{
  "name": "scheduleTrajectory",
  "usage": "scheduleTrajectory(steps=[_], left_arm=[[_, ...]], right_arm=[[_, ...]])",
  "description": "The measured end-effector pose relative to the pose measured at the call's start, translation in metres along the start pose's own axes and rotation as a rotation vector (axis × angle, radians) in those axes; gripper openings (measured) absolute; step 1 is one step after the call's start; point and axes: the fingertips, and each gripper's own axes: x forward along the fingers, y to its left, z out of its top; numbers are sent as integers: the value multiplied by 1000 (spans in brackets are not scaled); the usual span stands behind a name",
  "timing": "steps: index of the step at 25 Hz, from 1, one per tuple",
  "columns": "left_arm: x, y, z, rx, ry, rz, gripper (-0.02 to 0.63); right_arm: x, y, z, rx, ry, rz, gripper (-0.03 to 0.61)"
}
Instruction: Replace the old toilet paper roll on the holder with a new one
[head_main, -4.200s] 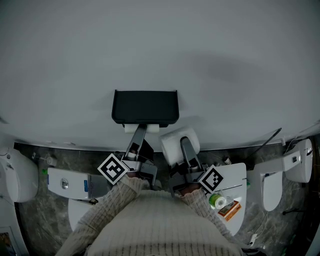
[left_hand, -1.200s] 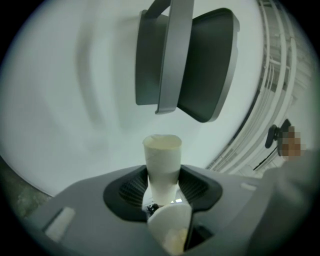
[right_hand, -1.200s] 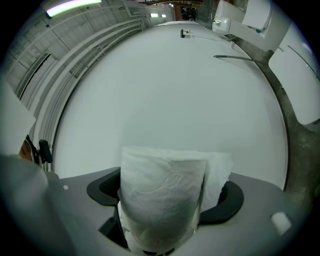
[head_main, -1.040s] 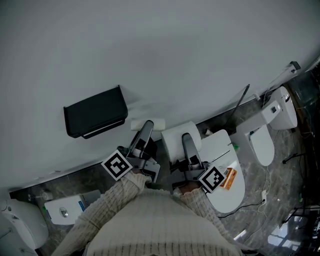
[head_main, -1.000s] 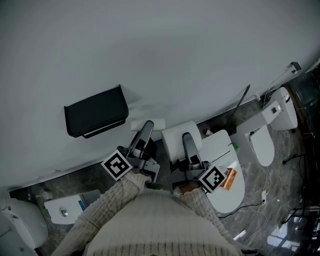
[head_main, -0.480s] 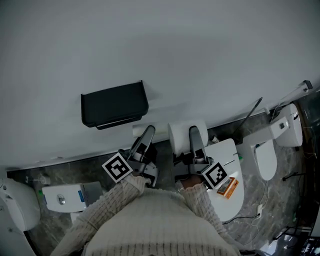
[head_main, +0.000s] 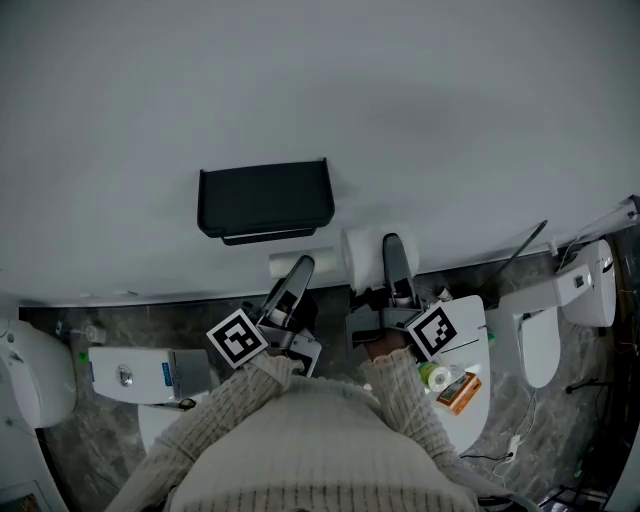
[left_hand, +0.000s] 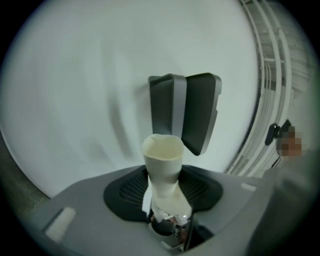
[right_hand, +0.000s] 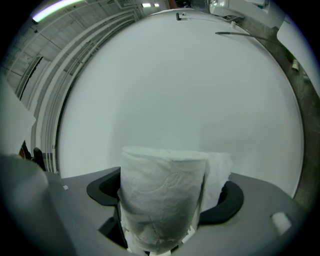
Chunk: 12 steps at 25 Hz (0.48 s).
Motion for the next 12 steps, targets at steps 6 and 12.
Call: scheduleTrajectory(steps=[6, 12], left_arm=[[-10, -1, 0, 6, -10, 6, 179], [-12, -2, 2, 4, -25, 9, 179]], right_arm=[[24, 5, -11, -6, 37, 28, 439], [39, 8, -24, 15, 68, 52, 439]])
